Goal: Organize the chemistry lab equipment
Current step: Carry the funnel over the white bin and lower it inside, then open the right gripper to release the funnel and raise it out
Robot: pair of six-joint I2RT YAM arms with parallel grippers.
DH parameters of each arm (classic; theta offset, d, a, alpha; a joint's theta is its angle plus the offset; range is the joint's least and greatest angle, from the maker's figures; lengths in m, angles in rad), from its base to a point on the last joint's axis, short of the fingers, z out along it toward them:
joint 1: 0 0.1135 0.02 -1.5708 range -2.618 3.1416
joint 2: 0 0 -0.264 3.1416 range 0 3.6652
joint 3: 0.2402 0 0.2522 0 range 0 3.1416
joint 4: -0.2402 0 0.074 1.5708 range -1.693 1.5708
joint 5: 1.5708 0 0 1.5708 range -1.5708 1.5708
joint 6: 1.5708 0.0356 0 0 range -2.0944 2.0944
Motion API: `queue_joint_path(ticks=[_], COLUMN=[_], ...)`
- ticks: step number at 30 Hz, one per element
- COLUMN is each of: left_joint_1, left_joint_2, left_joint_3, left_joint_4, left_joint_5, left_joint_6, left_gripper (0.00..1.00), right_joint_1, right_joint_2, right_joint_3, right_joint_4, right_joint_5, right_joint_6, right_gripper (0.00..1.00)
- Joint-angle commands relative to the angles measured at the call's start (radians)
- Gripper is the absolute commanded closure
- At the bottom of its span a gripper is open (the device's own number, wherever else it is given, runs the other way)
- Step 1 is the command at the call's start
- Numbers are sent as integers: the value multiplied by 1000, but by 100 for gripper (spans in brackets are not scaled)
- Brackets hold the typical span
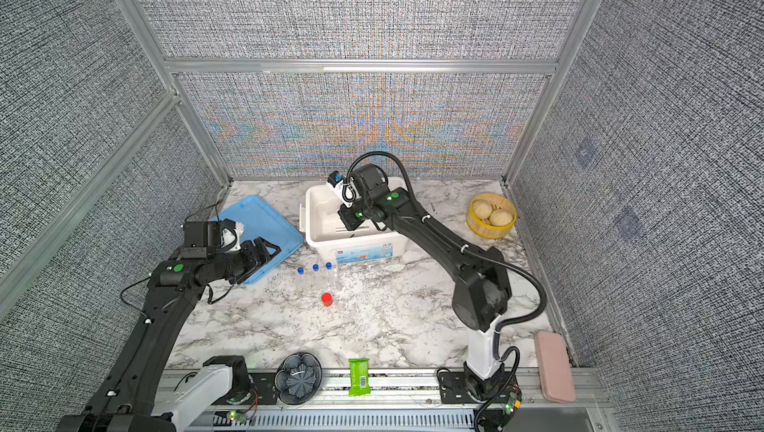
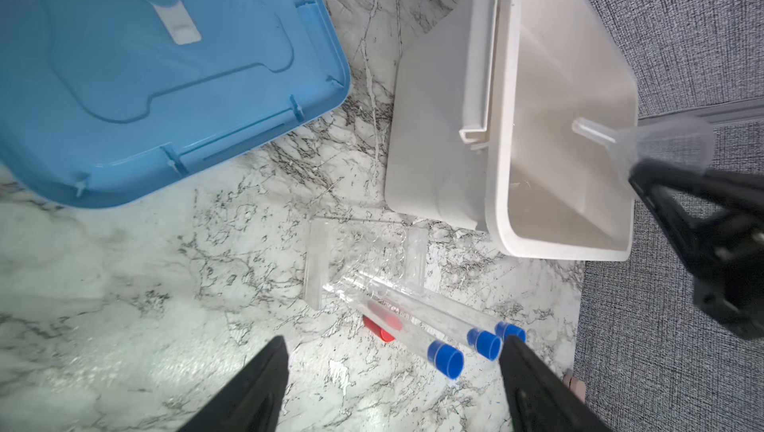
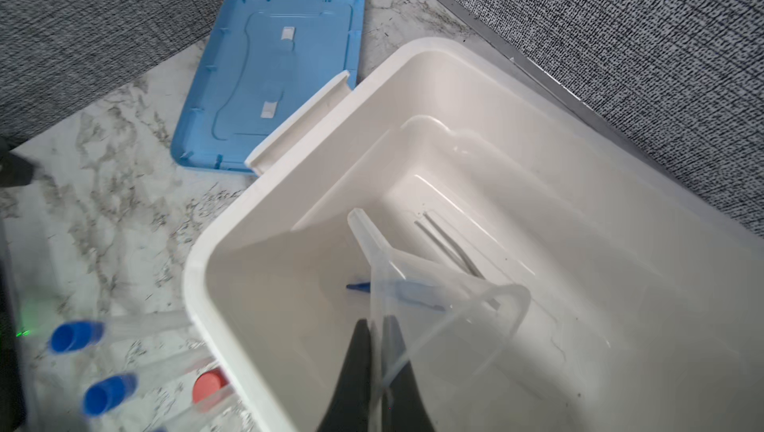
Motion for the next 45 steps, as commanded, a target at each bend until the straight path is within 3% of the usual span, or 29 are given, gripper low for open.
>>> queue_joint_path(ticks=[1,9,24,27,34,45], left_joint_1=[2,2,2,3,8,38], left_joint_2=[-18,-17,-16,-7,16,105], left_joint_3=[18,26,-36,-46,-63,-56], left_joint_4=[-63,-77,-10,0,-18,-94], left_joint_5=[-66,-82,-116,-120,-204,-401], left_joint_6=[27,21,-44,-54,-115,-252], left_gripper=[17,17,17,17,15,16], right_joint_1=[-10,-33,-58,-60,-62,-60], right_joint_2=[107,328,511,518,478,216], right_joint_3=[112,296,369,363,366,249], right_joint_4=[-79,-147,-131,-126,-133,-95], right_joint_5=[15,-29,-118,-114,-109,-158], right_joint_6=[-25,-32,-6,-6,0,-2], right_gripper=[100,100,100,98,74,65])
